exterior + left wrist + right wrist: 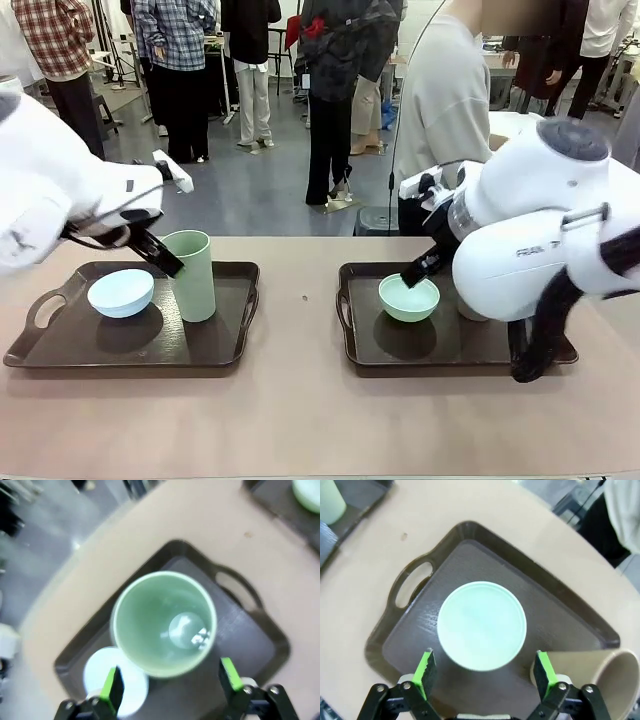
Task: Set up a tray with a mat and arrange the tableware.
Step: Pick up the Picnic Bowl and Reusable plastic cup from the Handle tray in front of the human's position and hold them in the air.
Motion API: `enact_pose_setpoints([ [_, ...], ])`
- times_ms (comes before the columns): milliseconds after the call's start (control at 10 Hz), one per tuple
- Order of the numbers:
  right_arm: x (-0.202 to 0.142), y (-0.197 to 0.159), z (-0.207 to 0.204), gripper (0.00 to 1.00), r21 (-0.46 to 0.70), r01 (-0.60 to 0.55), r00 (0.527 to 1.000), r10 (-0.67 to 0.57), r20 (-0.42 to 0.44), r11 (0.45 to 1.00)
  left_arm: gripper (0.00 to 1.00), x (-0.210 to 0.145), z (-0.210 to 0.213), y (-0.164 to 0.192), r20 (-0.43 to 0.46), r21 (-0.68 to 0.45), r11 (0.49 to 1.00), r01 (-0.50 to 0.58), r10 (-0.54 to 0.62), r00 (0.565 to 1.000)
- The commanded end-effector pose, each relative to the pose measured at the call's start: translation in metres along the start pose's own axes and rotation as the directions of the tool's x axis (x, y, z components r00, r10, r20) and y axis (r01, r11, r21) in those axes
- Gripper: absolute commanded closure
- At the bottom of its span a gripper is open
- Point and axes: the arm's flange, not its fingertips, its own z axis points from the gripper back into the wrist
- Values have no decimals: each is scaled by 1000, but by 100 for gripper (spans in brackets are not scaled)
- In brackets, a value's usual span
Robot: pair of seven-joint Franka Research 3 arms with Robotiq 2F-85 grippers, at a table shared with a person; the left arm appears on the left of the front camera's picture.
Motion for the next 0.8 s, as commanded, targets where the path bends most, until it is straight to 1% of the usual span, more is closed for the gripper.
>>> enact_pose_setpoints([
  [0,-27,15,53,0,-81,108,991,-114,-72,991,0,-75,64,-21,-134,35,995,-91,95,986],
  [100,-42,13,65,0,-137,171,969,-192,-156,976,0,-80,70,-18,-186,0,988,-155,152,971],
  [200,-52,8,73,0,-239,146,953,-201,-226,960,0,-86,76,-18,-215,-44,985,-170,157,964],
  [300,-78,-8,81,0,-305,174,927,-260,-270,936,0,-96,75,-23,-244,-123,981,-147,114,963],
  [400,-89,-22,91,0,-280,216,920,-291,-262,935,0,-102,74,-12,-261,-186,958,-217,164,951],
  [500,-94,-41,99,0,-181,279,921,-316,-229,943,0,-103,73,4,-219,-275,921,-275,218,951],
  [600,-99,-69,107,0,-79,374,906,-382,-181,924,0,-101,75,23,-171,-352,872,-340,298,939],
  [700,-113,-111,112,0,-26,513,847,-511,-146,858,0,-109,83,38,-127,-399,821,-408,391,912],
])
